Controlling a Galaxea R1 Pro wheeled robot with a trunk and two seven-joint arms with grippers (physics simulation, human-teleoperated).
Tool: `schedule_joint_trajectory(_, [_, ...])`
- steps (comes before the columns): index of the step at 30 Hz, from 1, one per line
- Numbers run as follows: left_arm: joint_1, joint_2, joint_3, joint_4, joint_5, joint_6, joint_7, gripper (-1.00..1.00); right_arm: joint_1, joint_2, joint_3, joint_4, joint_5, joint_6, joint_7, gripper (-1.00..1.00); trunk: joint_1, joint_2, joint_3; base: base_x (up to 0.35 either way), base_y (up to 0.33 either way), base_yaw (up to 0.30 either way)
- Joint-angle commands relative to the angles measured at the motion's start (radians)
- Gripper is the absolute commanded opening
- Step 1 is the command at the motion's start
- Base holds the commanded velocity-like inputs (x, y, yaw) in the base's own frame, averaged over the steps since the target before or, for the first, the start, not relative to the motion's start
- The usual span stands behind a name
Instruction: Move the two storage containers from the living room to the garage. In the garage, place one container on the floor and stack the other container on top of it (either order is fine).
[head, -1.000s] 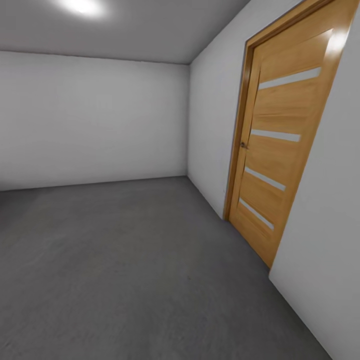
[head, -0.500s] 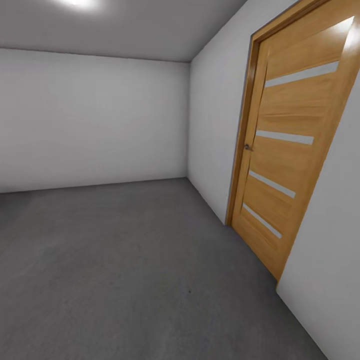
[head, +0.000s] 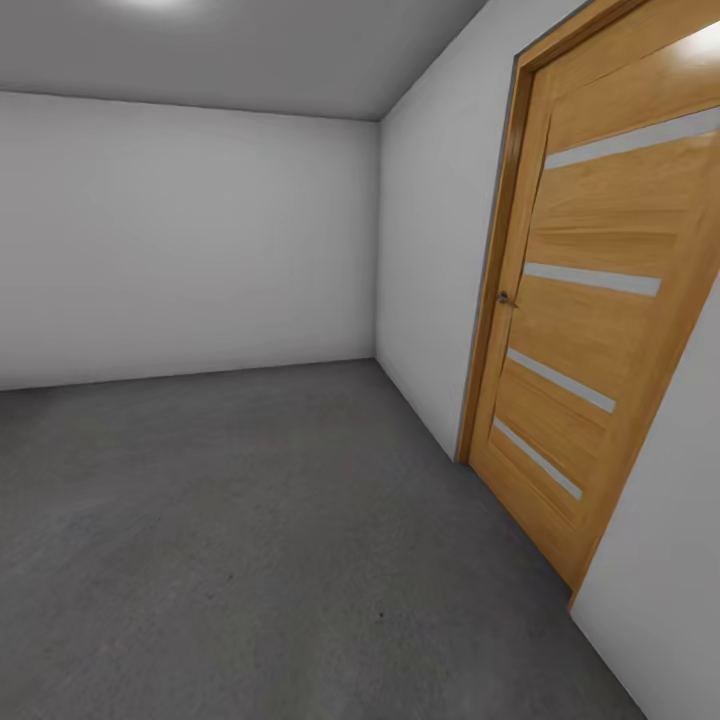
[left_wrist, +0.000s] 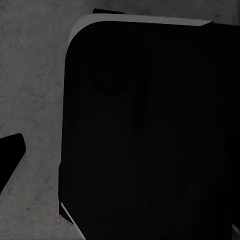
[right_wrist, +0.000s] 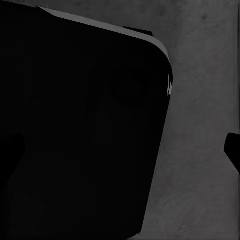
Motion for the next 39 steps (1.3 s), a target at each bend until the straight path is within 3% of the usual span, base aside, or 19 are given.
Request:
schedule_joint_trajectory(1, [0.0, 0.0, 0.0, 0.0, 0.009, -0.002, 0.0, 1.0, 0.0, 0.0, 0.009, 0.0, -0.009, -0.003, -0.003, 1.0, 0.001, 0.0, -0.001, 0.322, 0.0, 0.0])
schedule_joint_trajectory(39, [0.0, 0.0, 0.0, 0.0, 0.01, -0.002, 0.0, 1.0, 0.0, 0.0, 0.008, 0.0, -0.009, -0.003, -0.003, 1.0, 0.001, 0.0, -0.001, 0.322, 0.0, 0.0])
